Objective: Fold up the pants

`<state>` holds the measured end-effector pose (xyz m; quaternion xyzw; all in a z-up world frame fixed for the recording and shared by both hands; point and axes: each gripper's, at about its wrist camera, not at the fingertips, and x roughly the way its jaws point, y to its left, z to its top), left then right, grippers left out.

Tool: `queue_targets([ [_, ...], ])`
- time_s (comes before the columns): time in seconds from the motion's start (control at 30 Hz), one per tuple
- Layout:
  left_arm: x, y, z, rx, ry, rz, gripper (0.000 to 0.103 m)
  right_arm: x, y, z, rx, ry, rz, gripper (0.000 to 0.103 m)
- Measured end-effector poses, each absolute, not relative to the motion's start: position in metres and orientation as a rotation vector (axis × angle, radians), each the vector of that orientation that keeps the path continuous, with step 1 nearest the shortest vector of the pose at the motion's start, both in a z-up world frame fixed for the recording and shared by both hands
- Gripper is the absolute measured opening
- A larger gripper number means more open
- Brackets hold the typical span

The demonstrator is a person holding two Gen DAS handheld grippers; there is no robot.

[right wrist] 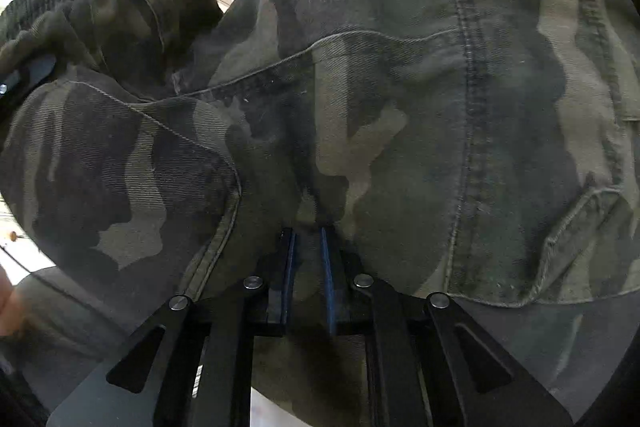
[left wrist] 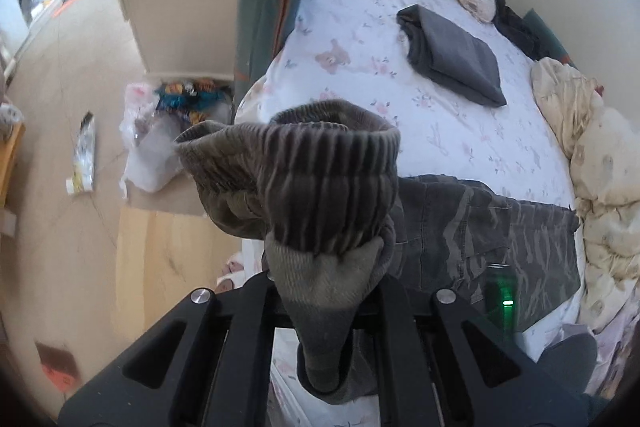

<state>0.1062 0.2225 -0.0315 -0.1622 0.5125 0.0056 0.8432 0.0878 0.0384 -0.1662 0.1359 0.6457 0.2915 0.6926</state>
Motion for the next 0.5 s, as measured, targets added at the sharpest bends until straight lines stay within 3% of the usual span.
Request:
queue_targets([
  [0.2, 0.102, 0.2, -0.02, -0.244, 1.037, -0.008, 0.005, 0.072, -0.057, -0.112, 0.297, 1.313, 0.608, 0.015],
  [0.5, 0.101, 0.142, 0.029, -0.227, 0.945, 0.052, 0.005, 0.074, -0.263, -0.085, 0.614, 1.118, 0.342, 0.019],
])
